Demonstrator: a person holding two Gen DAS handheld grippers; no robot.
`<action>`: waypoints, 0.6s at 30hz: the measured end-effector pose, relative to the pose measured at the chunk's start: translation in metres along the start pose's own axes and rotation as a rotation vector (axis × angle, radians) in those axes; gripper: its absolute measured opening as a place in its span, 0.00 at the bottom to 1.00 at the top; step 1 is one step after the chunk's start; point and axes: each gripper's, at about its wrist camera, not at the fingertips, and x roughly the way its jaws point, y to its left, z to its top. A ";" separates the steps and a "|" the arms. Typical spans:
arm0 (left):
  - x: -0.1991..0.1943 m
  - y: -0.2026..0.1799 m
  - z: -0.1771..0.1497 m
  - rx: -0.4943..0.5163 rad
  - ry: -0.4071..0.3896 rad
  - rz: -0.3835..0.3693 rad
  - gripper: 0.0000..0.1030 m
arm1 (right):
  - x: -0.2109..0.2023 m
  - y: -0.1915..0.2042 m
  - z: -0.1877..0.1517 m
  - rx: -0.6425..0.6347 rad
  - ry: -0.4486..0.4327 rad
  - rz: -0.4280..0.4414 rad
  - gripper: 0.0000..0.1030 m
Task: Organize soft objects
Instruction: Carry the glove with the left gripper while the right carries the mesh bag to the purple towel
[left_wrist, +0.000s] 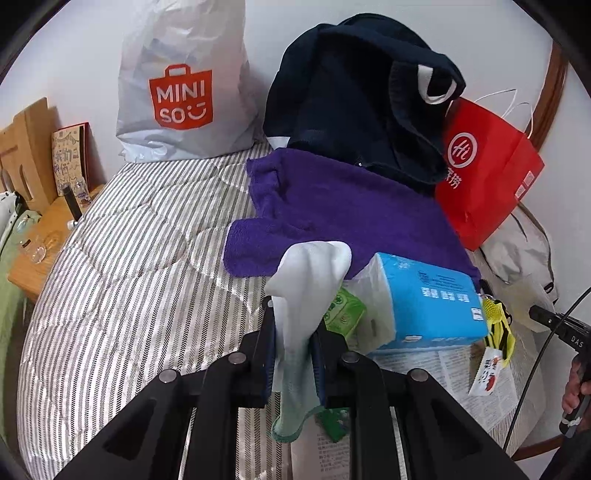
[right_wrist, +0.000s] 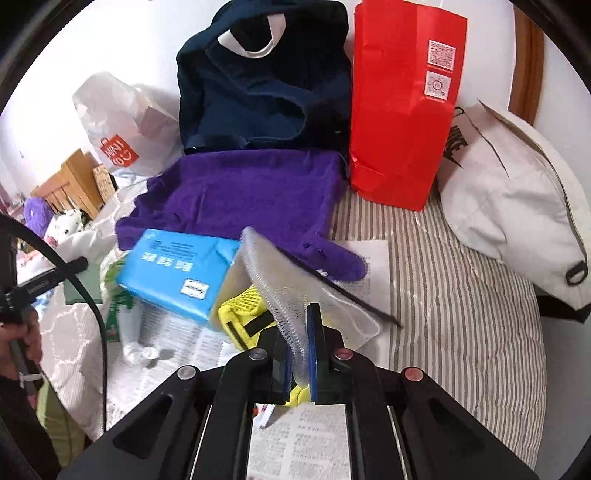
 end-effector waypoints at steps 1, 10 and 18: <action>-0.002 -0.001 0.000 0.002 -0.003 -0.001 0.16 | -0.003 0.001 -0.001 -0.001 -0.006 0.004 0.06; -0.022 -0.007 0.002 0.015 -0.036 -0.011 0.16 | -0.037 0.001 -0.005 0.026 -0.064 0.011 0.06; -0.032 -0.015 0.008 0.023 -0.055 -0.028 0.16 | -0.053 -0.006 0.005 0.056 -0.105 0.016 0.06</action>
